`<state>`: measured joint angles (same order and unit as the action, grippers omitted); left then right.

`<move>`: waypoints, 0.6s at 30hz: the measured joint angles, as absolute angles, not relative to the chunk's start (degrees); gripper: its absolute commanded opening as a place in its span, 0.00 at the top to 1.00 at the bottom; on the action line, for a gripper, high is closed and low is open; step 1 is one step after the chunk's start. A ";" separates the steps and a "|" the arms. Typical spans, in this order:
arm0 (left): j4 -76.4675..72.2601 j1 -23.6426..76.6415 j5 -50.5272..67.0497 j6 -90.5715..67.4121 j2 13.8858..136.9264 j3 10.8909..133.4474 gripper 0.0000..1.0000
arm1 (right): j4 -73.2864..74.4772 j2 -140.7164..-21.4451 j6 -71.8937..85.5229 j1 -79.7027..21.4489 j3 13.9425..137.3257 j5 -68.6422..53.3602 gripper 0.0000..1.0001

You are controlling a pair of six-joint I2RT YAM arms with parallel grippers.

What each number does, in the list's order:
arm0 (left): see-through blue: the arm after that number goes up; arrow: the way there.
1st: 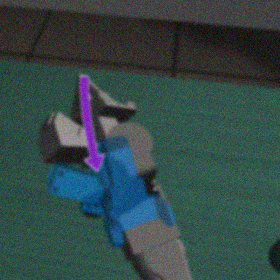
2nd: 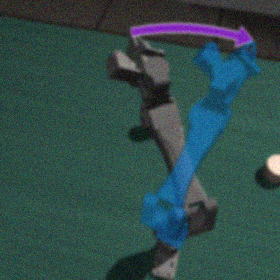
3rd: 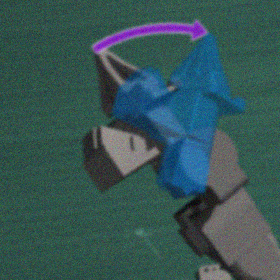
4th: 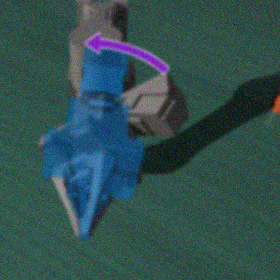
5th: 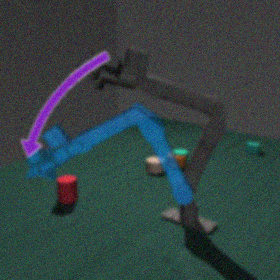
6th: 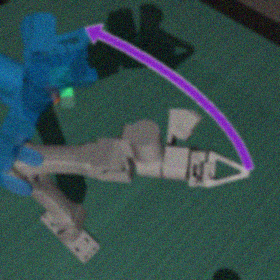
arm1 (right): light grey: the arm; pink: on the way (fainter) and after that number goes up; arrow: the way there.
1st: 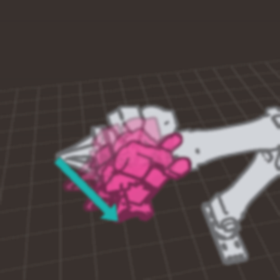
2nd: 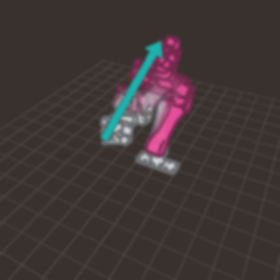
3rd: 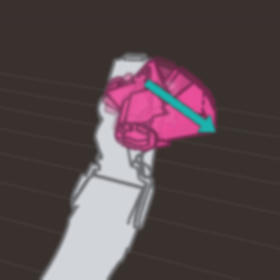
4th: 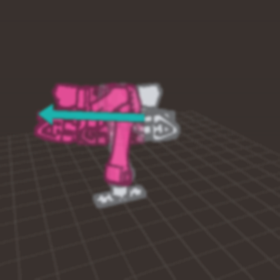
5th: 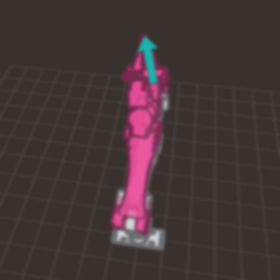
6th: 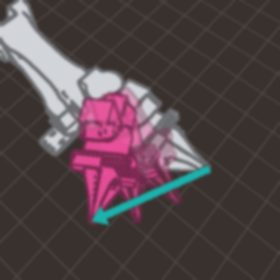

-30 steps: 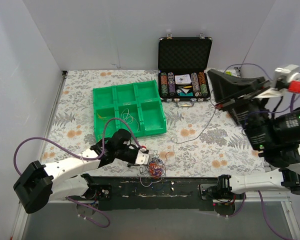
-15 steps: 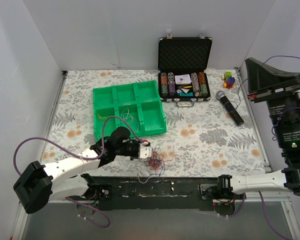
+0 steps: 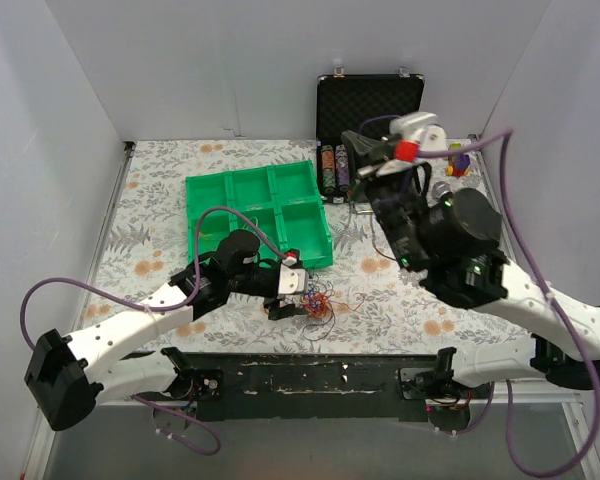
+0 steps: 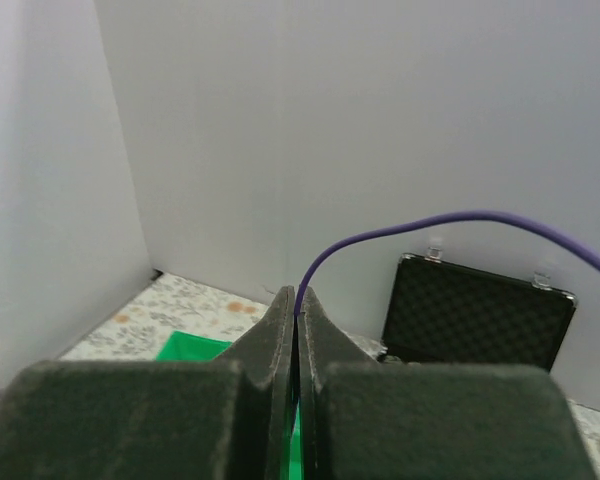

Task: Untangle the cables
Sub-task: Untie the cable.

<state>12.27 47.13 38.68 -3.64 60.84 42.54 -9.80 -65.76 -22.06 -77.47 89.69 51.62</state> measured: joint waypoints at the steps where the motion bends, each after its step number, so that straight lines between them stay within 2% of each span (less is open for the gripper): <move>1: 13.96 47.13 38.79 -3.62 60.64 43.03 0.25 | -8.27 -67.26 -20.56 -75.31 90.70 50.11 0.99; 6: 18.04 47.09 36.29 -5.19 57.06 45.23 0.23 | -1.39 -74.24 -13.19 -64.03 95.20 42.28 0.99; 13: 19.29 46.94 29.85 -11.90 46.00 43.51 0.20 | 2.33 -79.20 -6.98 -57.78 99.79 33.34 0.99; 14: 19.49 46.94 28.67 -12.58 44.47 42.48 0.14 | 2.59 -79.77 -6.22 -57.12 100.31 32.21 0.99; 15: 19.59 46.94 27.16 -13.47 42.65 41.12 0.03 | 2.92 -80.27 -5.56 -56.34 100.62 31.03 0.99; 18: 19.46 46.94 22.61 -15.03 39.09 38.41 0.02 | 3.53 -81.43 -3.57 -54.22 100.75 28.10 0.99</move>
